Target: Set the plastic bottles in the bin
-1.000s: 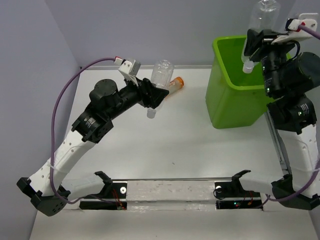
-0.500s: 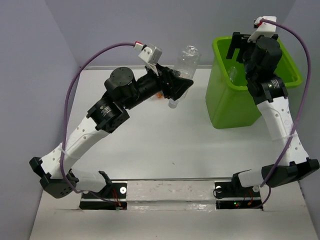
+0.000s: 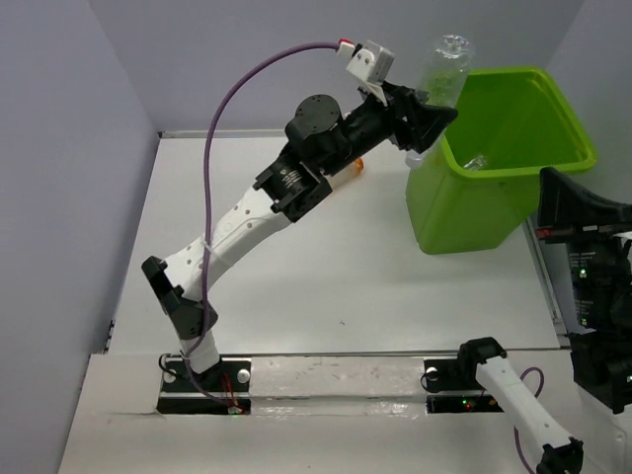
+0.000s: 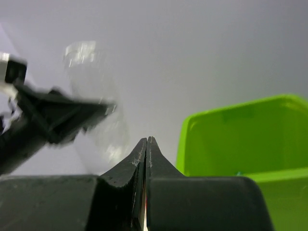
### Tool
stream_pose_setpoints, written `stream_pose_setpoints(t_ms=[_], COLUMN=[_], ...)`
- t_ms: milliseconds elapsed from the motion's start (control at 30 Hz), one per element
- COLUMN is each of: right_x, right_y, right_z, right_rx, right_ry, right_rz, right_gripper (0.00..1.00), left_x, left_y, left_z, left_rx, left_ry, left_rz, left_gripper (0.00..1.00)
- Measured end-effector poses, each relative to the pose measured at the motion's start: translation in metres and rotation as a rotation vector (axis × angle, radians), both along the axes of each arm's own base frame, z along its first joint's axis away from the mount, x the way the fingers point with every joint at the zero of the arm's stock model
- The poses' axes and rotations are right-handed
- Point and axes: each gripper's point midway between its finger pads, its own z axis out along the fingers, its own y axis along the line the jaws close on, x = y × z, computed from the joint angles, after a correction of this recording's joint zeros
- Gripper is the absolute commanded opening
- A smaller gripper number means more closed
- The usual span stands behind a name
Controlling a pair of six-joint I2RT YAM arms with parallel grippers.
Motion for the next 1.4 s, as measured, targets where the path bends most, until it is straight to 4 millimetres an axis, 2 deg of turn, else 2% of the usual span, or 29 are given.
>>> stream_pose_setpoints(t_ms=[100, 167, 233, 267, 300, 333, 400, 567, 633, 700, 767, 833, 900, 967, 1033, 1100, 1133, 1167, 1200, 1267, 1400], right_x=[0.001, 0.011, 0.017, 0.018, 0.016, 0.014, 0.004, -0.019, -0.024, -0.028, -0.031, -0.033, -0.034, -0.034, -0.033, -0.032, -0.032, -0.031, -0.031, -0.030, -0.029], right_y=[0.019, 0.035, 0.045, 0.049, 0.054, 0.056, 0.062, 0.079, 0.086, 0.092, 0.096, 0.099, 0.100, 0.101, 0.101, 0.101, 0.101, 0.101, 0.101, 0.101, 0.101], right_z=[-0.038, -0.076, -0.100, -0.112, -0.124, -0.129, -0.133, -0.132, -0.136, -0.138, -0.139, -0.140, -0.141, -0.142, -0.143, -0.145, -0.146, -0.146, -0.146, -0.147, -0.146], right_rx=[-0.021, -0.052, -0.069, -0.079, -0.087, -0.088, -0.093, -0.112, -0.130, -0.151, -0.166, -0.176, -0.181, -0.186, -0.189, -0.190, -0.190, -0.191, -0.192, -0.196, -0.200], right_ry=[0.060, 0.154, 0.226, 0.259, 0.287, 0.298, 0.298, 0.261, 0.265, 0.266, 0.264, 0.264, 0.264, 0.263, 0.265, 0.269, 0.271, 0.272, 0.272, 0.271, 0.271], right_rz=[0.104, 0.176, 0.223, 0.245, 0.271, 0.289, 0.333, 0.464, 0.511, 0.548, 0.579, 0.597, 0.604, 0.609, 0.610, 0.610, 0.610, 0.609, 0.608, 0.606, 0.603], right_gripper=[0.00, 0.00, 0.00, 0.00, 0.00, 0.00, 0.00, 0.00, 0.00, 0.00, 0.00, 0.00, 0.00, 0.00, 0.00, 0.00, 0.00, 0.00, 0.00, 0.00, 0.00], left_x=[0.012, 0.018, 0.025, 0.028, 0.031, 0.034, 0.039, 0.055, 0.062, 0.071, 0.077, 0.085, 0.095, 0.104, 0.112, 0.117, 0.120, 0.123, 0.130, 0.142, 0.174], left_y=[-0.029, -0.046, -0.064, -0.073, -0.082, -0.087, -0.099, -0.127, -0.140, -0.140, -0.134, -0.117, -0.085, -0.033, 0.036, 0.095, 0.121, 0.140, 0.159, 0.168, 0.155], left_z=[0.013, 0.018, 0.023, 0.019, 0.016, 0.013, 0.003, -0.026, -0.045, -0.058, -0.060, -0.056, -0.051, -0.035, -0.021, -0.011, -0.007, -0.010, -0.022, -0.050, -0.142], left_rx=[-0.062, -0.099, -0.146, -0.155, -0.165, -0.174, -0.183, -0.202, -0.186, -0.150, -0.124, -0.088, -0.022, 0.019, 0.037, 0.040, 0.039, 0.051, 0.087, 0.157, 0.392], left_ry=[-0.021, -0.035, -0.056, -0.060, -0.062, -0.065, -0.065, -0.068, -0.054, -0.045, -0.048, -0.052, -0.056, -0.067, -0.075, -0.079, -0.085, -0.084, -0.071, -0.047, 0.008], left_rz=[-0.017, -0.028, -0.035, -0.038, -0.036, -0.034, -0.021, -0.011, -0.025, -0.009, 0.010, 0.044, 0.105, 0.193, 0.297, 0.396, 0.448, 0.487, 0.531, 0.566, 0.570], left_gripper=[0.56, 0.56, 0.57, 0.59, 0.67, 0.76, 0.99, 0.99, 0.99, 0.99, 0.99, 0.99, 0.99, 0.99, 0.99, 0.99, 0.99, 0.99, 0.99, 0.99, 0.99])
